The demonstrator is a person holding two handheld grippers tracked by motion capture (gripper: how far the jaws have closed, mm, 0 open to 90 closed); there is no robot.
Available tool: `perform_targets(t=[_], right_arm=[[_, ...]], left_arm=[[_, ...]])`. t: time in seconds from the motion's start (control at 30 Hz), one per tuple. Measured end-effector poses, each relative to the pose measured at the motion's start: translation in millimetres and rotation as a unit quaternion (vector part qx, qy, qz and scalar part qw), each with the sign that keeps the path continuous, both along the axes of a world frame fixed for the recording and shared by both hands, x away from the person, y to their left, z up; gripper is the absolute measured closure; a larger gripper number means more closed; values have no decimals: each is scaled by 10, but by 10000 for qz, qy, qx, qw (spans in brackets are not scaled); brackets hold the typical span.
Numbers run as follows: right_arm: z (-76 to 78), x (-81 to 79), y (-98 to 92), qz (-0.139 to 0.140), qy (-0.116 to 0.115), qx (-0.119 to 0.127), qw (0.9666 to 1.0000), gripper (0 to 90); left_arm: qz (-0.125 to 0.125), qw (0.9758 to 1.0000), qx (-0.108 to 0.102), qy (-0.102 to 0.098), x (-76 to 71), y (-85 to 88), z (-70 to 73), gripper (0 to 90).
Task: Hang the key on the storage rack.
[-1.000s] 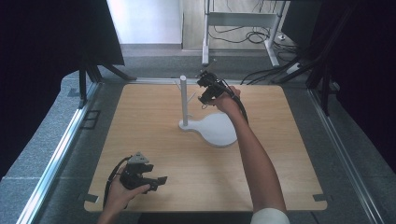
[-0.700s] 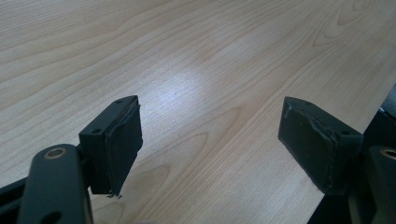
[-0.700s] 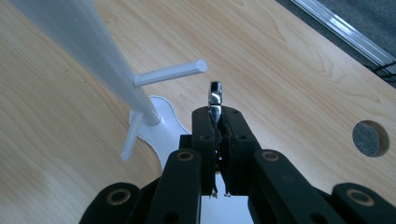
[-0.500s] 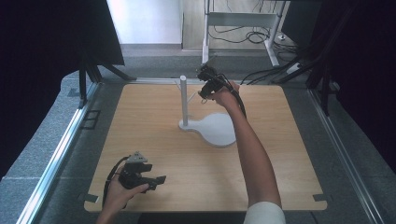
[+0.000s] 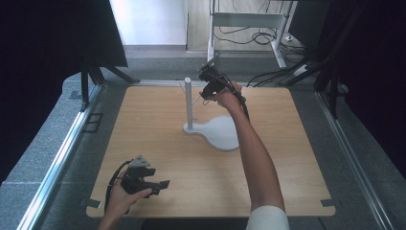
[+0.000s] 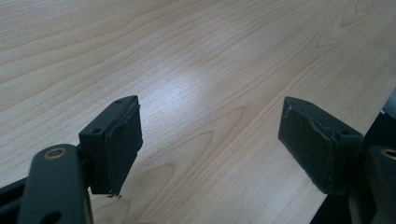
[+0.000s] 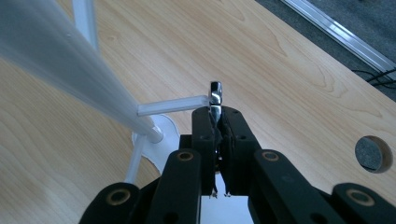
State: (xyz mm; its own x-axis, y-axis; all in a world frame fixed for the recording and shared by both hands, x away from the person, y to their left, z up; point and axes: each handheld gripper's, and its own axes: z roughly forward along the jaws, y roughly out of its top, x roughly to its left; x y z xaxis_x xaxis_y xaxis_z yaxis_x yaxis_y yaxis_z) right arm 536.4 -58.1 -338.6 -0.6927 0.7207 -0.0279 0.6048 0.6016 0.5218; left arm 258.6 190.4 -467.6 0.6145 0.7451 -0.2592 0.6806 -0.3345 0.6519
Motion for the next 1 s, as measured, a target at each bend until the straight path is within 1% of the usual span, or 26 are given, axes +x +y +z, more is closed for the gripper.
perform_targets(t=[0.27,0.4,0.57,0.6,0.67,0.77,0.8,0.83,0.87,0.9,0.93,0.97,1.0], right_arm=[[-9,-70,41,56,-29,-59,10000,848],[-39,-96,55,79,2,-11,10000,846],[-63,-133,87,126,-5,-29,9999,841],[-66,-143,88,133,-2,4,9999,837],[-68,-176,84,171,21,113,9998,826],[-58,-252,75,284,6,112,9995,777],[-50,-280,68,310,-30,90,9995,772],[-28,-337,40,345,-115,105,9993,753],[-28,-337,40,345,-115,105,9993,753],[-6,-393,0,381,-149,139,9991,723],[-6,-393,0,381,-149,139,9991,723],[4,-454,-44,393,-188,136,9990,701],[4,-454,-44,393,-188,136,9990,701]], left_arm=[[-22,10000,19,2,-4,-20,0,222],[-39,10000,41,6,-4,-27,0,222],[-44,10000,48,9,-2,-29,-3,222],[-33,10000,54,4,-2,-32,-5,222],[-36,10000,60,3,-3,-40,-7,222],[-63,9999,84,3,-7,-51,-5,221],[-59,9999,83,5,-10,-57,-2,221],[-62,9999,91,1,-12,-62,1,221],[-62,9999,91,1,-12,-62,1,222],[-61,9999,97,1,-12,-65,0,221],[-56,9999,105,1,-11,-67,-1,221],[-58,9999,114,10,-7,-70,-9,221],[-58,9999,114,10,-7,-70,-9,221]])
